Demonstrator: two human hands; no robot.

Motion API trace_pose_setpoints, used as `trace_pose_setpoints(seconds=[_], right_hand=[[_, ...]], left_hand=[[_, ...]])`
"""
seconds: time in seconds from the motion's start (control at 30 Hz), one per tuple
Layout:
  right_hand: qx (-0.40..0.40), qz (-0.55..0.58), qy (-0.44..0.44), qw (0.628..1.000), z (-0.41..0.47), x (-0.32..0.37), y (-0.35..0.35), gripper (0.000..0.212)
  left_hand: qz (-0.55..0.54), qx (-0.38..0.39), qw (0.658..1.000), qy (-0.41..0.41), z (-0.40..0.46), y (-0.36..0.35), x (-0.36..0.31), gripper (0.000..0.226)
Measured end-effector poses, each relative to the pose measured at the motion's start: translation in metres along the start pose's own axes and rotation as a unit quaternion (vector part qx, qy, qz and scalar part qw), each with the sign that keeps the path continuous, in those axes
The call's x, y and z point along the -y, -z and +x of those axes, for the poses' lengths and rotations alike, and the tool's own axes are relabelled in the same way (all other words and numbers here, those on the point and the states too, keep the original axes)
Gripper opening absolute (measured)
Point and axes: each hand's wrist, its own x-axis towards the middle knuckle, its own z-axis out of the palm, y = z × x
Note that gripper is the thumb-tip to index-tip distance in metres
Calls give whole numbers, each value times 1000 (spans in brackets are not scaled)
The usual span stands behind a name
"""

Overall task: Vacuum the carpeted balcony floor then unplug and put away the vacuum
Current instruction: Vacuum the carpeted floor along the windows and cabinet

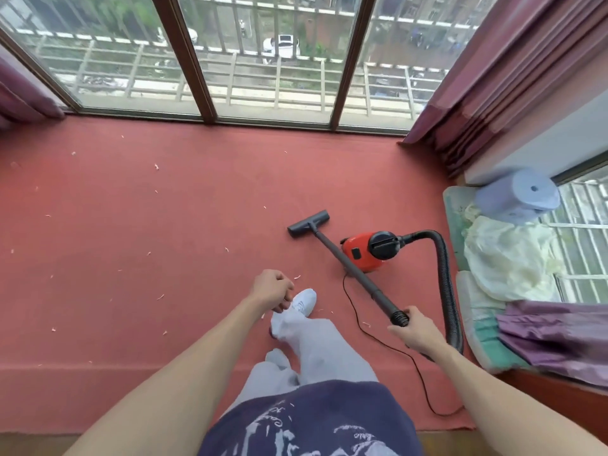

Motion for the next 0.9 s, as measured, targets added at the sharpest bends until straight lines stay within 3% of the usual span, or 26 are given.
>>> trace_pose_setpoints(seconds=[0.3,0.6,0.7,0.9], right_hand=[[-85,-79,113,987,21,76,50,45],[-80,-91,154,981,98,212,99,37],[-18,-69,128,989,124,255,123,34],[153,155,9,976,162,321,164,25]], left_hand=[[-50,-27,997,46,-2,10,3,15],[-74,-75,991,83,63,37,-81,16],[-118,-80,988,61,87,36,-129,16],[-216,-53,975,17,116,48,-201,12]])
